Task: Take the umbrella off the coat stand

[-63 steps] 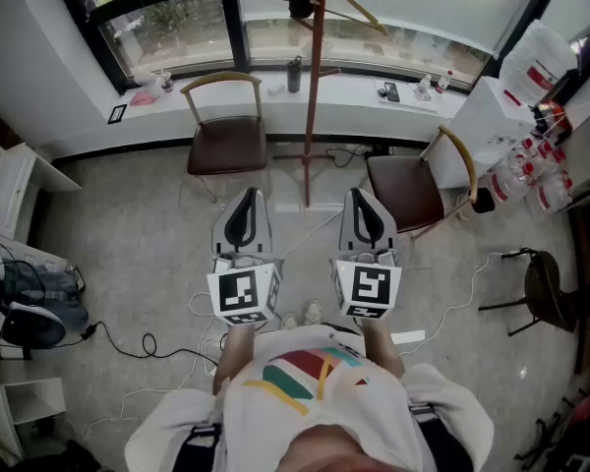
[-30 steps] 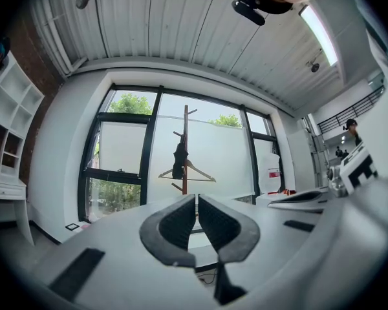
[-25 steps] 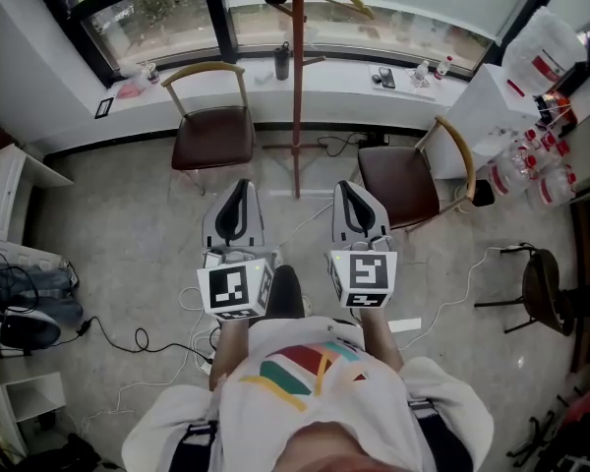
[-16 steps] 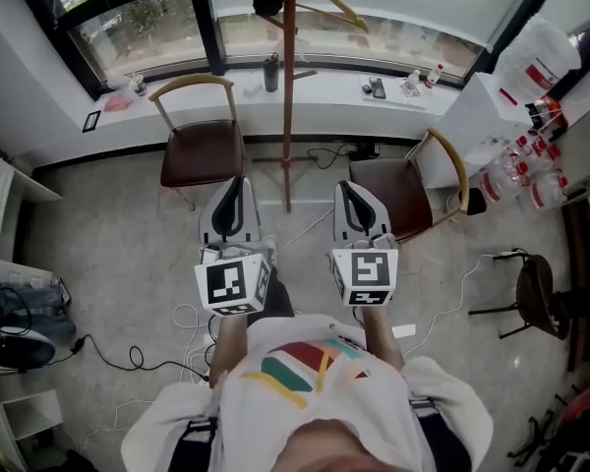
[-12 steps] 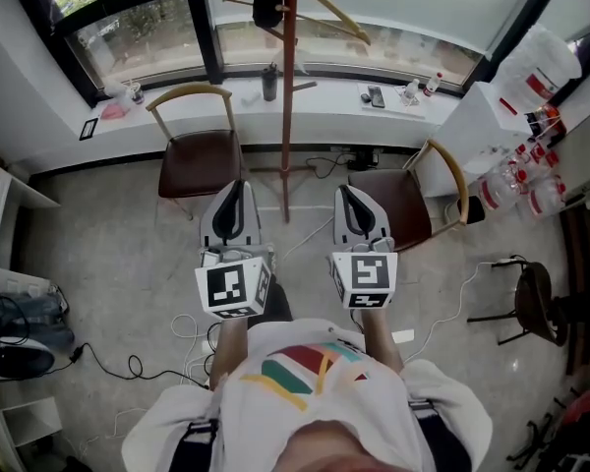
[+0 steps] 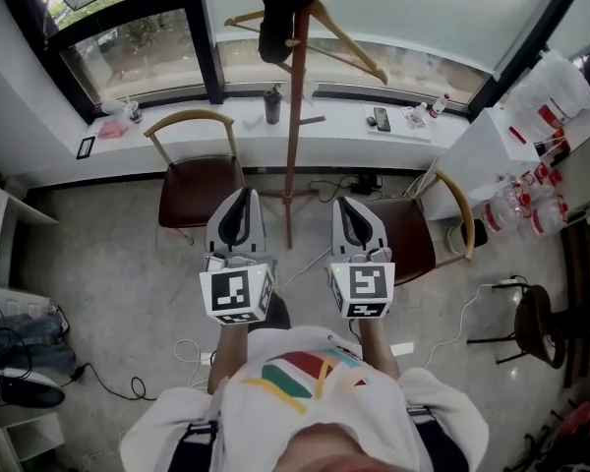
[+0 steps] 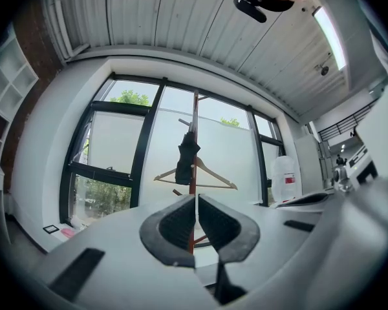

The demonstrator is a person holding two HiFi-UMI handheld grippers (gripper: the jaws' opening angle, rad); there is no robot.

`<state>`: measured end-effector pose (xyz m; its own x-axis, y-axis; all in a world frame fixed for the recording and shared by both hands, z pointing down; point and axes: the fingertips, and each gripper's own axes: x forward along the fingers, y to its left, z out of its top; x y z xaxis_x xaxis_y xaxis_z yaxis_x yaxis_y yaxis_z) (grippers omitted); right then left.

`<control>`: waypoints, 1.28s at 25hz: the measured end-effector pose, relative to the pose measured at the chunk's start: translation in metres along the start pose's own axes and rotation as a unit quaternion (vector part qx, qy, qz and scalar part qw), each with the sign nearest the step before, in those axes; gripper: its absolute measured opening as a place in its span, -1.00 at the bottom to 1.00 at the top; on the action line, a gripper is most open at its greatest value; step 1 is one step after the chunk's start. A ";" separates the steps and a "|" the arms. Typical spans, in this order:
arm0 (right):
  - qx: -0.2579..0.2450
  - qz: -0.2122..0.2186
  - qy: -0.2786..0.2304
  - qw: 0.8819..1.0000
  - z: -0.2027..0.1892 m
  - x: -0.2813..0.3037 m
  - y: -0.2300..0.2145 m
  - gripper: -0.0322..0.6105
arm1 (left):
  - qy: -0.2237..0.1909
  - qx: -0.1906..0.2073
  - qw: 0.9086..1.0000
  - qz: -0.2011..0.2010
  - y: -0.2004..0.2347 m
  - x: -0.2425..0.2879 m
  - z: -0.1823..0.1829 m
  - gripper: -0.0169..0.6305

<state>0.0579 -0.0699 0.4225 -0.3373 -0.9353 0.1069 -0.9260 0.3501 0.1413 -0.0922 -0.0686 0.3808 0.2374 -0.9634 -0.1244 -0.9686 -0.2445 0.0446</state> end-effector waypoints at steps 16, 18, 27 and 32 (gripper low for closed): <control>0.015 -0.011 -0.024 1.000 0.038 0.174 -0.015 -0.90 | 0.009 -0.008 1.000 -0.010 0.098 0.155 -0.007 -0.91; 0.012 -0.013 -0.039 0.999 0.047 0.189 -0.017 -0.90 | 0.009 -0.007 1.000 -0.018 0.104 0.173 -0.009 -0.91; -0.002 -0.049 -0.050 0.998 0.070 0.221 -0.045 -0.90 | 0.010 -0.034 0.998 -0.056 0.115 0.229 -0.017 -0.91; 0.011 -0.045 -0.056 0.997 0.071 0.223 -0.061 -0.90 | -0.003 -0.030 0.997 -0.072 0.094 0.238 -0.014 -0.91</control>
<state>0.0267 -0.3036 0.3678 -0.2689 -0.9630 -0.0153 -0.9564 0.2651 0.1228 -0.1260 -0.3221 0.3691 0.3731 -0.9173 -0.1392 -0.9183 -0.3865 0.0855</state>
